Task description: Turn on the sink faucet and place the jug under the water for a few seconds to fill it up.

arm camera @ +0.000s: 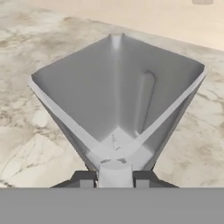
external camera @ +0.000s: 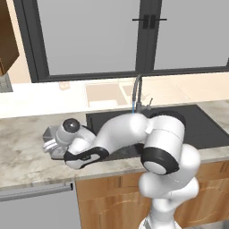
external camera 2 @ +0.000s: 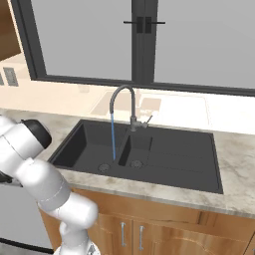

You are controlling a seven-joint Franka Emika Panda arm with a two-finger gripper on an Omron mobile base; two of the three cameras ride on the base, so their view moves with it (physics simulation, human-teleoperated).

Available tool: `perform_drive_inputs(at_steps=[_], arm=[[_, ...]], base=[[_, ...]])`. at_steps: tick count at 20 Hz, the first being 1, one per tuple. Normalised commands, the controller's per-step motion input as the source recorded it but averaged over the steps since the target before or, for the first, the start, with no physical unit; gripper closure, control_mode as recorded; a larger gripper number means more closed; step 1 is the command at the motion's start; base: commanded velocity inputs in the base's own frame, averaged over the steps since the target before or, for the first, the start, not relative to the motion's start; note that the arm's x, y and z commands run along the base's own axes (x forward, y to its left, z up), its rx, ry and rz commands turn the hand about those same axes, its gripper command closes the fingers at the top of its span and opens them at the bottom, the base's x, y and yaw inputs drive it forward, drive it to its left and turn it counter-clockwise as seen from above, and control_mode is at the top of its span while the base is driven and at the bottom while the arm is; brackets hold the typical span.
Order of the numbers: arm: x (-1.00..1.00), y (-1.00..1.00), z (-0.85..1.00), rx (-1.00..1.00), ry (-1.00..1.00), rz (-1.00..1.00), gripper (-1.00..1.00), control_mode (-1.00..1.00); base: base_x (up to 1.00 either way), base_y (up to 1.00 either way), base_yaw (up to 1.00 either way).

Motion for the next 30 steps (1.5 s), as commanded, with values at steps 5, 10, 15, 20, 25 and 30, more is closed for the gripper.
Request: perform_drive_inputs(at_steps=[5,10,15,20,25,30], arm=[[0.0,0.08,-0.08,0.0,0.0,0.0,1.0,-1.0],[0.0,0.04,0.0,0.0,0.04,0.0,1.0,-1.0],[0.0,0.0,0.0,0.0,0.0,0.0,1.0,-1.0],[-0.12,0.0,0.01,0.02,-0.04,0.0,1.0,-1.0],[-0.48,-0.23,0.63,0.0,-0.24,0.0,1.0,-1.0],[-0.34,-0.53,0.99,0.01,-0.13,0.0,1.0,-1.0]], base=[[0.0,0.0,0.0],[0.0,0.0,0.0],[0.0,0.0,0.0],[0.0,0.0,0.0],[0.0,0.0,0.0],[0.0,0.0,0.0]])
